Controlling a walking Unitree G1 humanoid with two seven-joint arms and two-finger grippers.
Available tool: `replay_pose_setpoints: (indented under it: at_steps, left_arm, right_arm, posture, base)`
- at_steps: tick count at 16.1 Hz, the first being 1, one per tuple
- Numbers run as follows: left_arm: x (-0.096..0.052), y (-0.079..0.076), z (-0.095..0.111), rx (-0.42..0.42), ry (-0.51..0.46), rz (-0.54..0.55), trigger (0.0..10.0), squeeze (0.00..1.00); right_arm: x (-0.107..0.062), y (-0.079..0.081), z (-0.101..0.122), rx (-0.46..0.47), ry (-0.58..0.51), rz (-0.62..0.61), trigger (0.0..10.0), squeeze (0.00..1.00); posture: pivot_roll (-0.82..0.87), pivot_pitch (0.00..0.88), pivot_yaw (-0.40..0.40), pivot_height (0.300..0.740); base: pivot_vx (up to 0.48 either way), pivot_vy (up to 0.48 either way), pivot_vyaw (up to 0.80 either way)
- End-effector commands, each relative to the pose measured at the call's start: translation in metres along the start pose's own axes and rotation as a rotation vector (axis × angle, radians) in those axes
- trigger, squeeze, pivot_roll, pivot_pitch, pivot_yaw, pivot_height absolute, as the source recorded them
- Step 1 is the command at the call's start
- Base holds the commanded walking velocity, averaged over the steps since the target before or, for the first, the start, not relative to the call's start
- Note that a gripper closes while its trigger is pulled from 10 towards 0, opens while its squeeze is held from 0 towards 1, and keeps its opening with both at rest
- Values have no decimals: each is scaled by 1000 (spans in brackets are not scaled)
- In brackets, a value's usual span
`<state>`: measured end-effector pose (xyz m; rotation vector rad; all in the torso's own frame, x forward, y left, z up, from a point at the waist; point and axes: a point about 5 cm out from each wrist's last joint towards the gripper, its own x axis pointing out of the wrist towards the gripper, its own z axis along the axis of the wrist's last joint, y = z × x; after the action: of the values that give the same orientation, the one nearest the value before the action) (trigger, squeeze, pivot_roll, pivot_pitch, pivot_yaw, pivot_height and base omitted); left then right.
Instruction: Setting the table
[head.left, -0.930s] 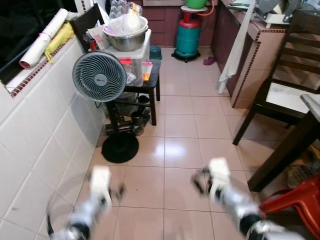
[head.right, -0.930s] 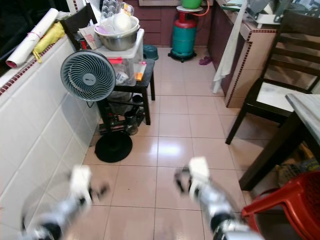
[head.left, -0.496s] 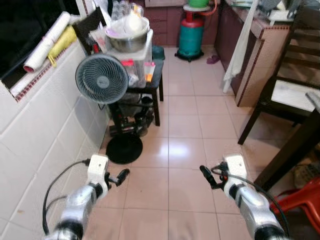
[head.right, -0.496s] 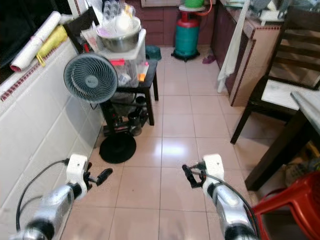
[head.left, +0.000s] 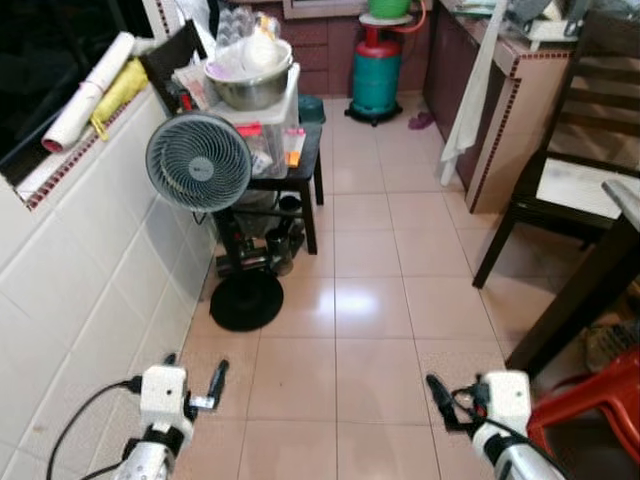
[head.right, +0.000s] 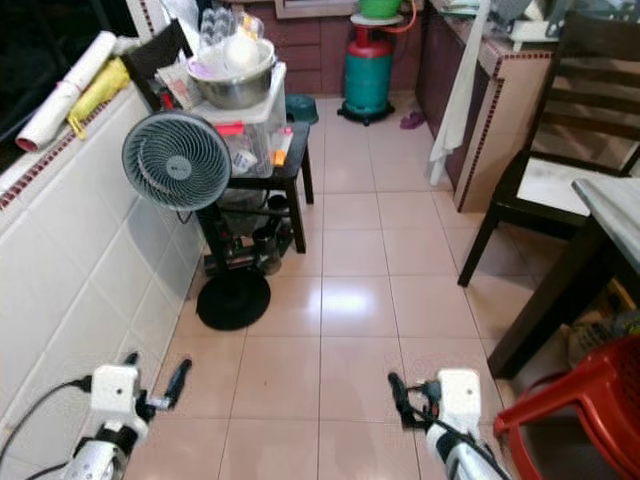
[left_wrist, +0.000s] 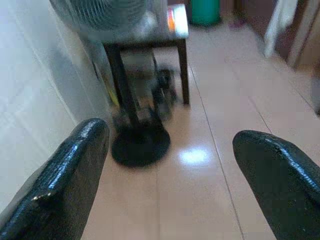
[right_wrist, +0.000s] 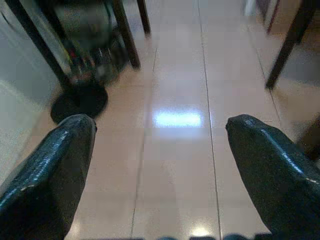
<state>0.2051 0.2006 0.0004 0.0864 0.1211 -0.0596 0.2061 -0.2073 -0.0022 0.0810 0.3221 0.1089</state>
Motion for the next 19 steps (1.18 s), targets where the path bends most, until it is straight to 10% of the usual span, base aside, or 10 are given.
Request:
replay_pose_setpoints:
  at_steps: [1, 10, 19]
  left_arm:
    - [3, 0, 16, 26, -84, 14, 10000, 0]
    - [15, -13, 80, -91, -247, -55, 10000, 0]
    - [45, -13, 96, -44, -76, 48, 10000, 0]
  right_arm:
    - [4, 5, 23, -37, -97, 14, 10000, 0]
    - [-11, 24, 98, 62, -312, -4, 10000, 0]
    - [1, 32, 119, -5, -320, 8, 10000, 0]
  posture:
    - [-71, 0, 75, 740]
    - [-79, 0, 73, 740]
    - [-87, 0, 91, 740]
  base:
    - [0, 0, 0]
    - [0, 0, 0]
    - [0, 0, 0]
